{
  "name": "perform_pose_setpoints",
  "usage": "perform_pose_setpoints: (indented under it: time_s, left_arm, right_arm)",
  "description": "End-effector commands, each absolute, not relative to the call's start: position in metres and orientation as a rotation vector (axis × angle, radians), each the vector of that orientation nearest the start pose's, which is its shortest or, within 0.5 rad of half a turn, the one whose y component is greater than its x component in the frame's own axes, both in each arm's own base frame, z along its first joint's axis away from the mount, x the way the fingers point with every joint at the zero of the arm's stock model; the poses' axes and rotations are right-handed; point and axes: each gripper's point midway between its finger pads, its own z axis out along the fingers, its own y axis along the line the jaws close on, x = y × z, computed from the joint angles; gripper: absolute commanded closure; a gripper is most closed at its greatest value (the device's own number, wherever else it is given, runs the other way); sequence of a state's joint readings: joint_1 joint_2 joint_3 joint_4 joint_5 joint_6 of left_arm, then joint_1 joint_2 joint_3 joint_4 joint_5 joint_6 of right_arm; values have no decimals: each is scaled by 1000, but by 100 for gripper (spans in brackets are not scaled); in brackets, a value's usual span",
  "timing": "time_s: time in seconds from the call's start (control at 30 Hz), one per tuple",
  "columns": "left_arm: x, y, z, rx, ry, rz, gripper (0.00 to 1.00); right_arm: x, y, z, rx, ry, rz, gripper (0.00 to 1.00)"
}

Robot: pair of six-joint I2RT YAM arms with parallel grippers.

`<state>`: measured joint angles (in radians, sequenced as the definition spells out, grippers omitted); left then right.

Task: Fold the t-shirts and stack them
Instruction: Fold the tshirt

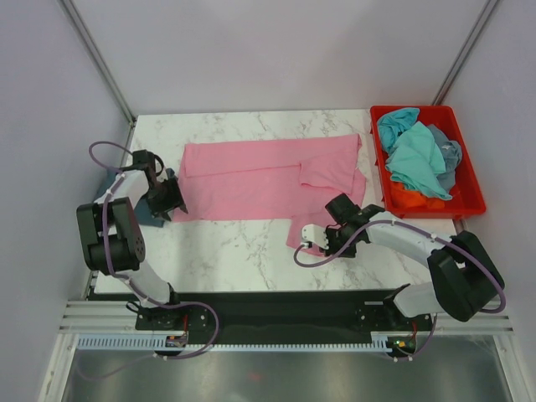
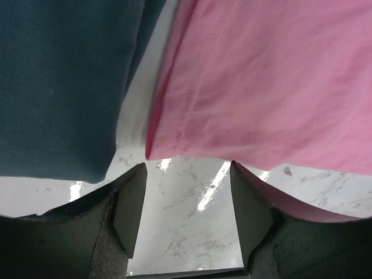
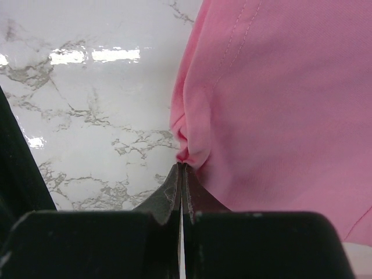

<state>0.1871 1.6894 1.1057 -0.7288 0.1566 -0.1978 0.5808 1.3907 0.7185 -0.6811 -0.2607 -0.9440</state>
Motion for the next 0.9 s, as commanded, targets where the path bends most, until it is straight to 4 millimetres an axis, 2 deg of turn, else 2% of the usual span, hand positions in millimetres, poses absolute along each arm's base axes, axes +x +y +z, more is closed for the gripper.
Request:
perform_pose_setpoints:
  time_s: [0.0, 0.23, 0.33, 0.43, 0.53, 0.57, 0.7, 0.8, 0.87]
  left_arm:
    - [309, 33, 32, -562, 2865, -153, 33]
    - [315, 35, 21, -560, 2893, -155, 36]
    - [314, 31, 19, -554, 2902, -178, 45]
    - [313, 29, 20, -550, 2900, -193, 68]
    - [313, 28, 24, -544, 2886, -206, 86]
    - [312, 27, 25, -541, 2886, -212, 97]
    - [311, 25, 42, -493, 2850, -227, 98]
    - [310, 23, 55, -455, 2832, -247, 98]
    - [313, 22, 61, -426, 2820, -254, 98]
  right_arm:
    - [198, 150, 22, -1973, 2017, 323, 100]
    - [200, 151, 20, -1976, 2021, 322, 100]
    - [201, 152, 18, -1968, 2029, 326, 100]
    - [206, 154, 20, -1953, 2037, 315, 100]
    - [210, 154, 23, -1931, 2050, 294, 100]
    - [211, 154, 25, -1920, 2053, 287, 100]
    - [228, 145, 43, -1795, 2094, 213, 100]
    - [248, 130, 65, -1649, 2132, 165, 100]
    - [261, 128, 83, -1568, 2125, 145, 100]
